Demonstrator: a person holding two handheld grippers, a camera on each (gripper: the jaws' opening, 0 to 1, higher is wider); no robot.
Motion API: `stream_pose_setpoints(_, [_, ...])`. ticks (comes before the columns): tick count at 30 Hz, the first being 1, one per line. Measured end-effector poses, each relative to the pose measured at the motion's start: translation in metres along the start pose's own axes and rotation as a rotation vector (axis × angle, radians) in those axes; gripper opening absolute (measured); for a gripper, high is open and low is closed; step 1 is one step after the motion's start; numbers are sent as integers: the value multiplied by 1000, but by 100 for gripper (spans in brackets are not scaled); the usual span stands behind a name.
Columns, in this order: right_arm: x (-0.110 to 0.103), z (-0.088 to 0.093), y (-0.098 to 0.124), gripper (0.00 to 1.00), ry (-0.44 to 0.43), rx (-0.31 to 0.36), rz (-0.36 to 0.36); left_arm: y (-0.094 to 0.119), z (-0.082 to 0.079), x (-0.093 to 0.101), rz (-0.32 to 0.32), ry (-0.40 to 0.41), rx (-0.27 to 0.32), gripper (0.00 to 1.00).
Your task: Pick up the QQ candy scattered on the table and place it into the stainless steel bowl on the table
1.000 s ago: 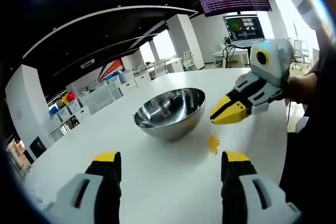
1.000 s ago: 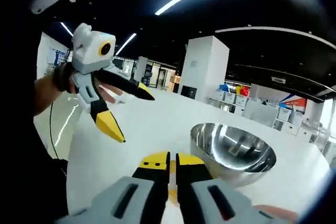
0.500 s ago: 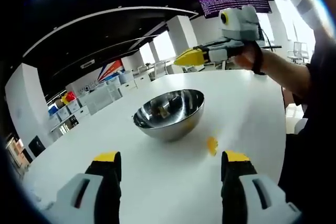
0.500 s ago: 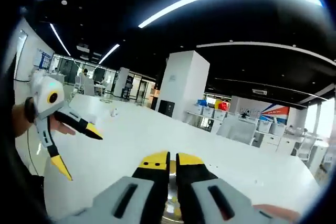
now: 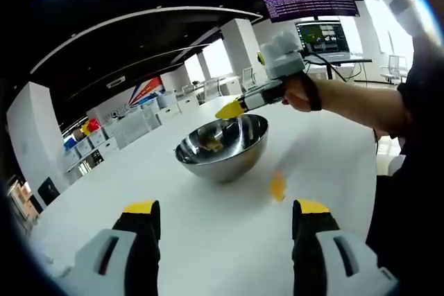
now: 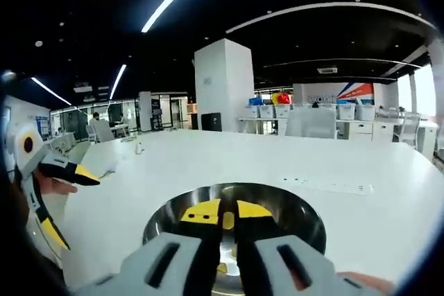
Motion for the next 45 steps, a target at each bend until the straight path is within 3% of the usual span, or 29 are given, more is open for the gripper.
stream_pose_setpoints(4, [1, 1, 3, 13, -20, 3, -4, -2, -2, 1, 3, 0, 5, 77])
stream_pose_setpoints(8, [0, -2, 7, 14, -63, 20, -2, -3, -2, 2, 8, -3, 5, 77])
stream_pose_setpoints(15, [2, -5, 13, 13, -46, 29, 13, -3, -2, 3, 6, -6, 1, 77])
stream_pose_setpoints(27, [-1, -31, 24, 13, -17, 104, 4, -4, -5, 4, 4, -11, 2, 77])
stream_pose_setpoints(31, [-8, -52, 29, 13, 26, 180, -37, -3, -5, 3, 3, -12, 0, 77])
stream_pose_setpoints(38, [-54, -100, 61, 13, 117, 336, -244, -3, -7, -2, -12, -19, -1, 77])
stream_pose_setpoints(40, [-63, -97, 67, 13, 134, 306, -267, -3, -6, -1, -9, -19, -2, 77])
stream_pose_setpoints(42, [-76, -88, 75, 13, 148, 286, -334, -4, -5, -1, -7, -17, -3, 77])
stream_pose_setpoints(45, [-91, -59, 88, 13, 184, 195, -428, -4, -5, 0, -5, -14, -2, 77])
Point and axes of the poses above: the point that each gripper's makers call its tool centre point, and the gripper's own axes: y roughly backward along the fingers, x roughly to its right, z roughly out of its underside, the point moved 5 cm from there along y, roughly backward along the fingers, and after that the axes turned 15 degrees about x, right-handed, at the moved point
